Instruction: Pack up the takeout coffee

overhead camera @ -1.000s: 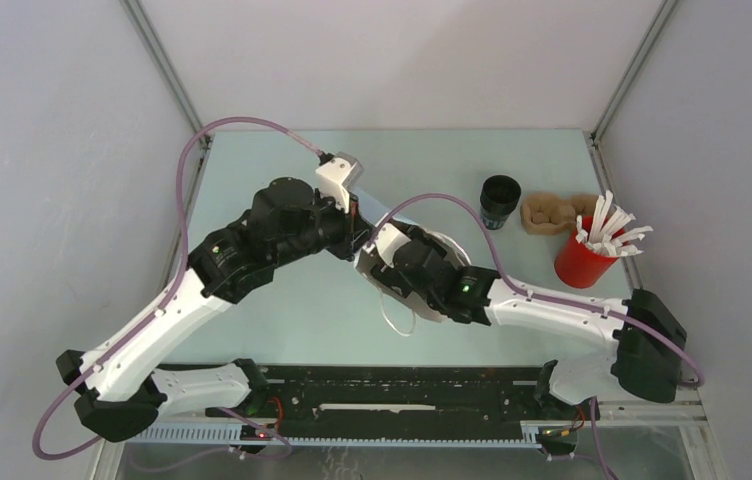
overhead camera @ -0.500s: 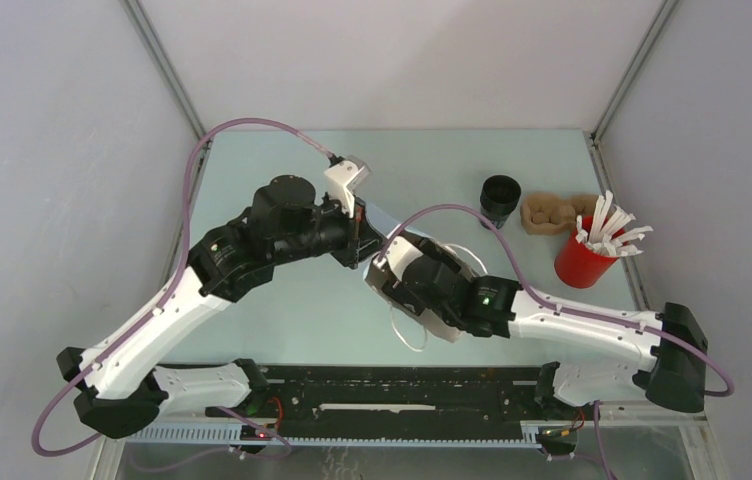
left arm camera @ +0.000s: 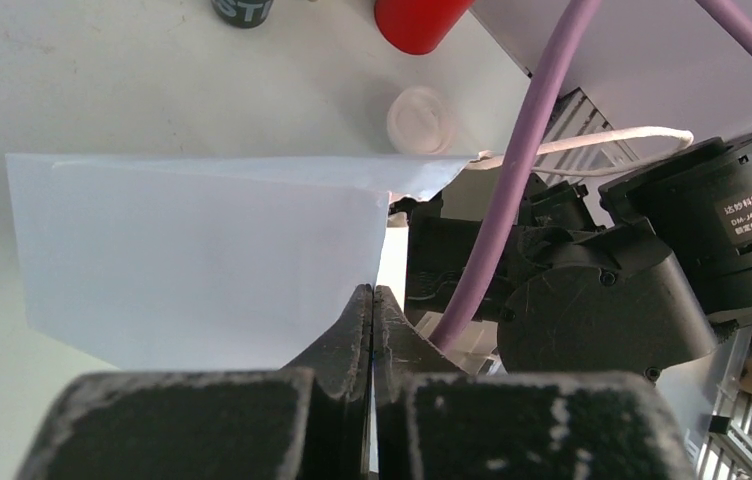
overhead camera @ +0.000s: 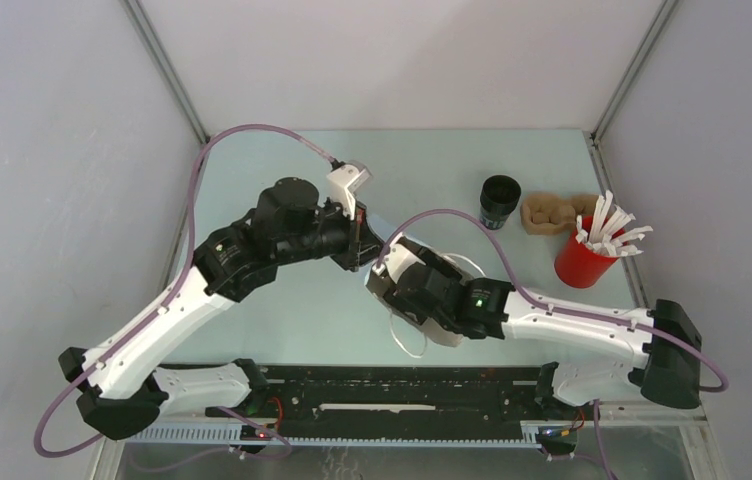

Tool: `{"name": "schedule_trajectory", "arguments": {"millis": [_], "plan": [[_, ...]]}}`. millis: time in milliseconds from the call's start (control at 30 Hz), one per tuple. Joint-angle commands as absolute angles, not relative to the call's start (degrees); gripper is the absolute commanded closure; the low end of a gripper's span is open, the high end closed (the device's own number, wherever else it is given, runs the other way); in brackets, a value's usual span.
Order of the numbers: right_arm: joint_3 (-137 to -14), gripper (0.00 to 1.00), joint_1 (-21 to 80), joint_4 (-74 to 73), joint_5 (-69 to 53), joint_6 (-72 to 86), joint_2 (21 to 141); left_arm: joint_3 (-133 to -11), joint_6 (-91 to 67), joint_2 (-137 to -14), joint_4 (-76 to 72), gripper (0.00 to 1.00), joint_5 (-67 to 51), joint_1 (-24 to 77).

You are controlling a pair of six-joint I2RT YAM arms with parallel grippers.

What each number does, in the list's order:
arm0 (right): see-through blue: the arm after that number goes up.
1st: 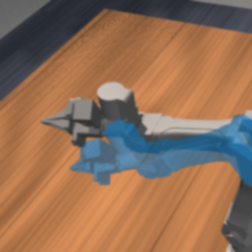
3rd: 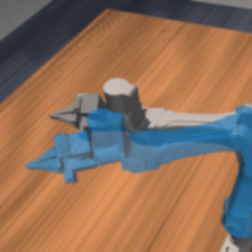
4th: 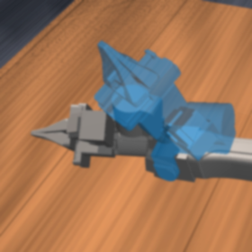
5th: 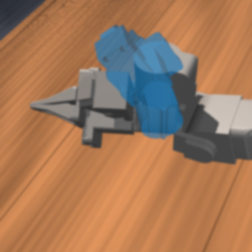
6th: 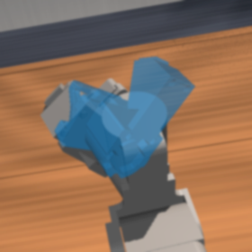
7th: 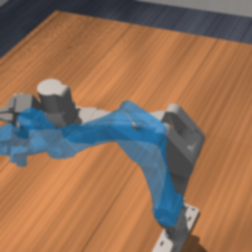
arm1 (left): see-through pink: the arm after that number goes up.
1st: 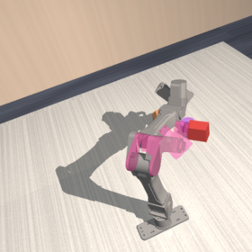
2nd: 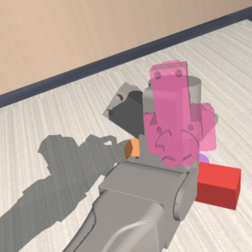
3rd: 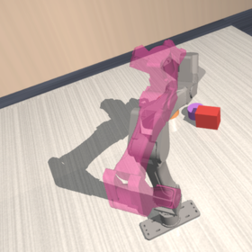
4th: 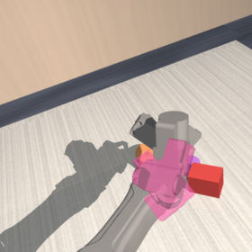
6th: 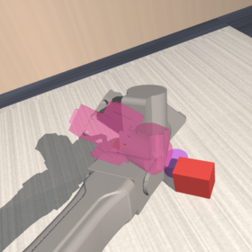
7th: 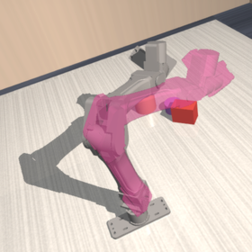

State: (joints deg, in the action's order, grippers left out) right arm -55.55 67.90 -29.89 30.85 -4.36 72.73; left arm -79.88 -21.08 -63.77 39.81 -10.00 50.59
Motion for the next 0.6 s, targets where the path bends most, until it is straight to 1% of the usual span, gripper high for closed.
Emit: {"name": "schedule_trajectory", "arguments": {"millis": [0,433,567], "plan": [[-57.21,0.79,68.12,-27.87,30.3,-3.8,75.11,-78.3,-23.0,-61.59,37.19,1.0,-13.67,48.08],[-62.9,0.8,63.13,-26.11,23.51,-5.23,84.84,-75.53,-25.13,-61.02,37.61,1.0,-18.47,38.62],[-65.82,0.8,60.75,-28.21,19.8,-4.75,87.95,-74.82,-26.29,-61.2,37.56,1.0,-17.23,36.45]]}}
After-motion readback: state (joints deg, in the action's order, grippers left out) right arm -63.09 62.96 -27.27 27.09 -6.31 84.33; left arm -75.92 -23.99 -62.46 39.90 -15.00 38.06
